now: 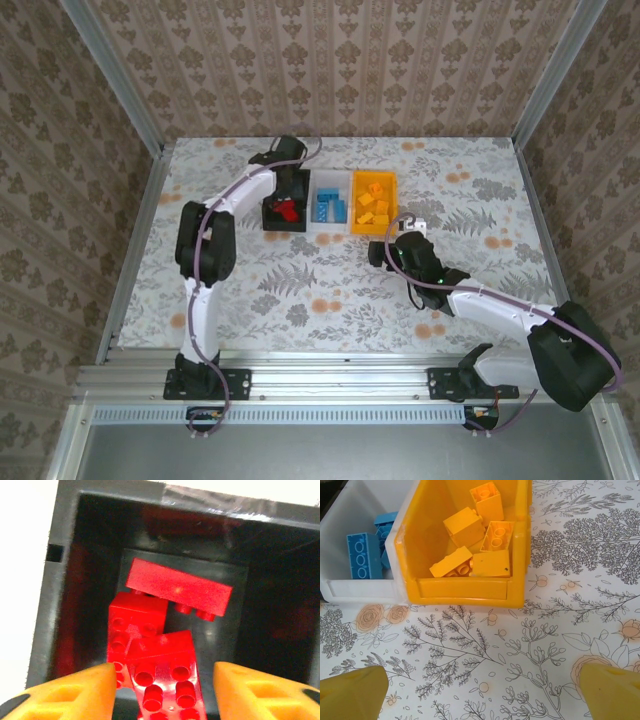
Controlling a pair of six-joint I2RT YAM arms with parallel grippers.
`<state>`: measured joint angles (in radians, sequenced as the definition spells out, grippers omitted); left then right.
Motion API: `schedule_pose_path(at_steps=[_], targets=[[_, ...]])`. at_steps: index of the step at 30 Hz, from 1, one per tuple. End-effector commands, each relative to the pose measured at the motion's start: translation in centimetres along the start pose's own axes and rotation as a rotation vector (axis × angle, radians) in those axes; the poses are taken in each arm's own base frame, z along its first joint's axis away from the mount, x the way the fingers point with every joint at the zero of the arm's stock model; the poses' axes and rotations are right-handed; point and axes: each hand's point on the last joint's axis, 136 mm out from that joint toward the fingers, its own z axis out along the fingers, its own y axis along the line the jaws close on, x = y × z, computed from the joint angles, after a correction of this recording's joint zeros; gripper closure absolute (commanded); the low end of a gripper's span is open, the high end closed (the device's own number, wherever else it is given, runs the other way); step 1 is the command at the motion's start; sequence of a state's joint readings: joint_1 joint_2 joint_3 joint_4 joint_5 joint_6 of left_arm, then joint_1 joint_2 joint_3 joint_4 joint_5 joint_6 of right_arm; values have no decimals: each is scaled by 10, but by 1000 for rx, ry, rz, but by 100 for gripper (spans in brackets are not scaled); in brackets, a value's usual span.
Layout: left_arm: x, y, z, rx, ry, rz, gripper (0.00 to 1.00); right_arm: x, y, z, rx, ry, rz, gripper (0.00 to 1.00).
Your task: Sort the legos into containers by color
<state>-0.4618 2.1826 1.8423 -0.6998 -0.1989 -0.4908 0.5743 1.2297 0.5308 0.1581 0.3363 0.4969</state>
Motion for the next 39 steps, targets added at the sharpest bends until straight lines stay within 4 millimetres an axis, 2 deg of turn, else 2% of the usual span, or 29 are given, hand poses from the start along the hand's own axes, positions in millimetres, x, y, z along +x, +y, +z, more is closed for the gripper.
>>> schedule_pose_path(at_steps=[1, 5, 8, 9, 11, 14, 17, 20, 23, 26, 30, 35, 38, 39], targets=[[-18, 12, -28, 11, -25, 9, 29, -9, 5, -6, -17, -30, -5, 0], [-28, 6, -68, 85, -101, 11, 1, -11, 6, -7, -27, -38, -11, 0], [-30, 7, -113, 146, -218, 24, 0, -14, 8, -11, -52, -65, -13, 0], [-20, 1, -127, 162, -252, 50, 0, -16, 8, -13, -59, -80, -13, 0], [-15, 6, -163, 176, -364, 63, 0, -19, 9, -17, -77, -112, -12, 0], [0, 21, -215, 186, -565, 65, 0, -25, 10, -24, -103, -166, -15, 0], [31, 46, -237, 191, -717, 6, 0, -29, 9, -28, -102, -203, -1, 0], [62, 83, -231, 175, -822, -135, 0, -29, 17, -32, -142, -194, 23, 0], [87, 131, -215, 5, -859, -274, 0, -38, 52, -45, -250, -213, -75, 0], [93, 151, -206, -93, -911, -172, 0, -51, 72, -50, -222, -195, -199, 0], [102, 197, -184, -193, -989, -180, 0, -72, 87, -50, -165, -226, -337, 0], [105, 230, -160, -272, -944, -136, 0, -107, 76, -62, -98, -396, -332, 0], [99, 241, -142, -294, -920, -128, 0, -112, 54, -58, -40, -446, -356, 0], [96, 243, -135, -297, -911, -118, 0, -110, 39, -51, -8, -443, -354, 0]])
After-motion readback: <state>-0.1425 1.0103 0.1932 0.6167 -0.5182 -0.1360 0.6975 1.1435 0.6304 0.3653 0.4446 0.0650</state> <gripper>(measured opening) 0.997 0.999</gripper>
